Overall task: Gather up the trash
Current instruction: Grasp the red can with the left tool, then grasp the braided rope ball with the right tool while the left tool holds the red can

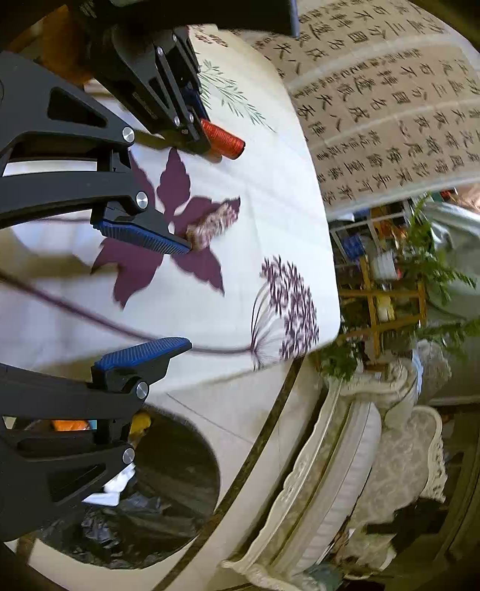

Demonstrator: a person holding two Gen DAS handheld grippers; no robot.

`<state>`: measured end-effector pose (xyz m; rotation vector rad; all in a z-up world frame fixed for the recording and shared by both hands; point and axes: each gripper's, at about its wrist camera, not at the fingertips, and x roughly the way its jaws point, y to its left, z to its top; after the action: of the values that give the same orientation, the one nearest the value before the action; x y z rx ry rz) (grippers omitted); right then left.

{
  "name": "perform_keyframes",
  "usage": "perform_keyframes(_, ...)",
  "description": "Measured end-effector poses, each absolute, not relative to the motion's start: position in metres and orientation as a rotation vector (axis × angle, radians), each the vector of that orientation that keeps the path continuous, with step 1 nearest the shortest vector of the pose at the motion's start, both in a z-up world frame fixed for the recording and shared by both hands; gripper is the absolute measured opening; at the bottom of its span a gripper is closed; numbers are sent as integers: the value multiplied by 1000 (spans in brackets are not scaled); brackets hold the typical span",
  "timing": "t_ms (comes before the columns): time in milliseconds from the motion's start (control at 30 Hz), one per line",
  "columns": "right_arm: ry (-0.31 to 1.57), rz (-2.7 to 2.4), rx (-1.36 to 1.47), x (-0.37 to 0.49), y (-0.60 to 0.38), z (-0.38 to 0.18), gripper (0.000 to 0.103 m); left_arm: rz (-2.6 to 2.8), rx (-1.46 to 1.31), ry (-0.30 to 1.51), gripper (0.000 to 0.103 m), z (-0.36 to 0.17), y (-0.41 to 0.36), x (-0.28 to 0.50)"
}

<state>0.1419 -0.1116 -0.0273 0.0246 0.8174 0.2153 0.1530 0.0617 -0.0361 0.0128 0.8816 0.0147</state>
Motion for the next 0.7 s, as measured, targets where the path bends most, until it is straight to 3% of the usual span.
perform_keyframes(467,886,273,-55,176,-60,-38,45,140,20,853,25,-32,121,139)
perform_keyframes(700,905,265,-84,179,-51,-40,33,151,1,858,25,-35,135,137)
